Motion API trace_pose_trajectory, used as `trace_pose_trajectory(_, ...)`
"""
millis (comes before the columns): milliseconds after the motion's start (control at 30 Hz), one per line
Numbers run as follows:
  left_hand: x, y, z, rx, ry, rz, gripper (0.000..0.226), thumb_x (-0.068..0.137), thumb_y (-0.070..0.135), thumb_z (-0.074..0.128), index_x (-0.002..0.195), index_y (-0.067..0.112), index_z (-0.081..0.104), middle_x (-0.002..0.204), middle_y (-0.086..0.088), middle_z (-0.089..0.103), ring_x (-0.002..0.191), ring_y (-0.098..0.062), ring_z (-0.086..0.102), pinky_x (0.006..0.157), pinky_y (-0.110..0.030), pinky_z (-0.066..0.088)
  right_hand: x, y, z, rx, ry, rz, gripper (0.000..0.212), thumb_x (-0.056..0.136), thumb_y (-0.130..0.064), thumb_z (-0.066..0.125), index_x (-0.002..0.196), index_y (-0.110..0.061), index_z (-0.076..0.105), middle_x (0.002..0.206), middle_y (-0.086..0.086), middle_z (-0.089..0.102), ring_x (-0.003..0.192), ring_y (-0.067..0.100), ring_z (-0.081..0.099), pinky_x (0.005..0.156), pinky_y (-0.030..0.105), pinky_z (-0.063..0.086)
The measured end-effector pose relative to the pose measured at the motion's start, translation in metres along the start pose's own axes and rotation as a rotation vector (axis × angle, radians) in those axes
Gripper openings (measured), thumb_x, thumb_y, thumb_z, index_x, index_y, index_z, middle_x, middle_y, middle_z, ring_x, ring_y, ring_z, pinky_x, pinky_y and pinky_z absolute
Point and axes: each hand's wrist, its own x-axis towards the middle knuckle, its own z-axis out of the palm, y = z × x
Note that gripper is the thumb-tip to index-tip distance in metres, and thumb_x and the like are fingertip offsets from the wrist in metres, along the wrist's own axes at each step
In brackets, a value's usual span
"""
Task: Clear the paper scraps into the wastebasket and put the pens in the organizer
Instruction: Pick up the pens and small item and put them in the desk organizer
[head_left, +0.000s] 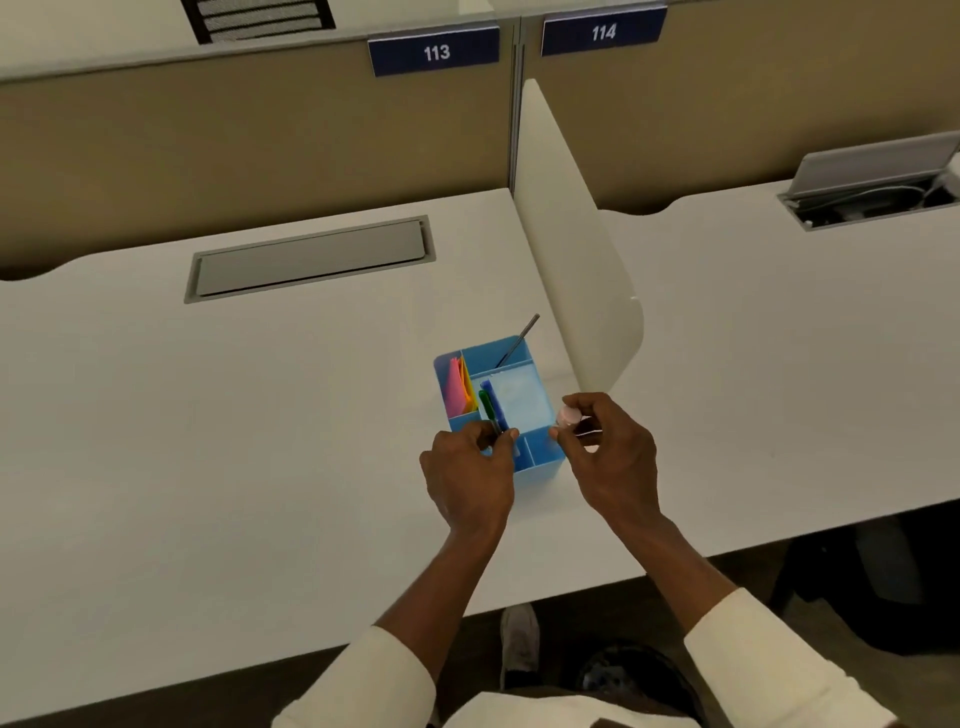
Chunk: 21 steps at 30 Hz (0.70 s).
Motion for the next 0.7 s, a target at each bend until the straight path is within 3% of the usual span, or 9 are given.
trace_pose_trajectory(100, -0.006, -0.001, 0.004, 0.073, 0.008, -0.009, 0.037, 0.088, 0.052, 0.078, 0.114, 0.025, 0.081, 0.106, 0.002, 0.077, 0.1, -0.015, 0.06, 0.077, -0.029, 0.045, -0.001, 0.01, 0.008, -0.062, -0.015, -0.064, 0.037, 0.09, -0.028, 0.083, 0.122, -0.016, 0.069, 0.113, 0.0, 0.075, 0.091, 0.009, 0.069, 0.076, 0.023, 0.061)
trace_pose_trajectory(200, -0.014, -0.003, 0.005, 0.144, 0.013, -0.063, 0.037, 0.089, 0.052, 0.077, 0.117, 0.028, 0.079, 0.111, 0.002, 0.07, 0.101, -0.012, 0.046, 0.075, -0.021, 0.029, -0.002, 0.02, 0.014, -0.15, -0.019, -0.128, 0.038, 0.088, -0.029, 0.084, 0.121, -0.014, 0.07, 0.111, 0.003, 0.073, 0.093, 0.015, 0.069, 0.073, 0.032, 0.063)
trace_pose_trajectory(267, -0.014, -0.005, 0.007, 0.15, 0.015, -0.075, 0.038, 0.087, 0.054, 0.079, 0.115, 0.029, 0.079, 0.111, 0.003, 0.068, 0.105, -0.013, 0.048, 0.071, -0.017, 0.024, -0.002, 0.022, 0.016, -0.19, -0.018, -0.144, 0.038, 0.087, -0.028, 0.085, 0.119, -0.015, 0.071, 0.11, 0.003, 0.071, 0.092, 0.018, 0.068, 0.069, 0.031, 0.062)
trace_pose_trajectory(367, -0.011, -0.005, 0.012, 0.19, 0.041, -0.03, 0.034, 0.085, 0.048, 0.083, 0.11, 0.027, 0.081, 0.108, 0.004, 0.069, 0.107, -0.016, 0.051, 0.08, -0.023, 0.029, 0.0, 0.026, 0.018, -0.231, -0.035, -0.15, 0.039, 0.084, -0.027, 0.088, 0.118, -0.015, 0.072, 0.108, 0.004, 0.069, 0.09, 0.019, 0.068, 0.065, 0.022, 0.055)
trace_pose_trajectory(533, -0.007, -0.005, 0.012, 0.288, 0.002, -0.069, 0.037, 0.089, 0.049, 0.079, 0.116, 0.025, 0.079, 0.111, 0.002, 0.067, 0.111, -0.019, 0.051, 0.088, -0.029, 0.035, -0.001, 0.032, 0.026, -0.276, -0.053, -0.141, 0.042, 0.084, -0.028, 0.088, 0.121, -0.013, 0.074, 0.108, 0.007, 0.067, 0.091, 0.018, 0.065, 0.071, 0.003, 0.033)
trace_pose_trajectory(600, -0.007, -0.005, 0.012, 0.324, -0.033, -0.087, 0.038, 0.09, 0.051, 0.077, 0.118, 0.026, 0.078, 0.11, 0.003, 0.067, 0.111, -0.019, 0.051, 0.09, -0.032, 0.038, -0.002, 0.032, 0.027, -0.281, -0.054, -0.146, 0.042, 0.084, -0.027, 0.088, 0.121, -0.012, 0.075, 0.107, 0.007, 0.066, 0.091, 0.018, 0.064, 0.07, 0.003, 0.035)
trace_pose_trajectory(700, -0.007, -0.004, 0.012, 0.365, -0.055, -0.075, 0.041, 0.09, 0.052, 0.076, 0.121, 0.026, 0.076, 0.111, 0.003, 0.069, 0.11, -0.018, 0.052, 0.088, -0.03, 0.036, -0.002, 0.032, 0.028, -0.279, -0.036, -0.172, 0.038, 0.084, -0.023, 0.088, 0.117, -0.01, 0.077, 0.104, 0.009, 0.064, 0.09, 0.019, 0.063, 0.067, 0.015, 0.045)
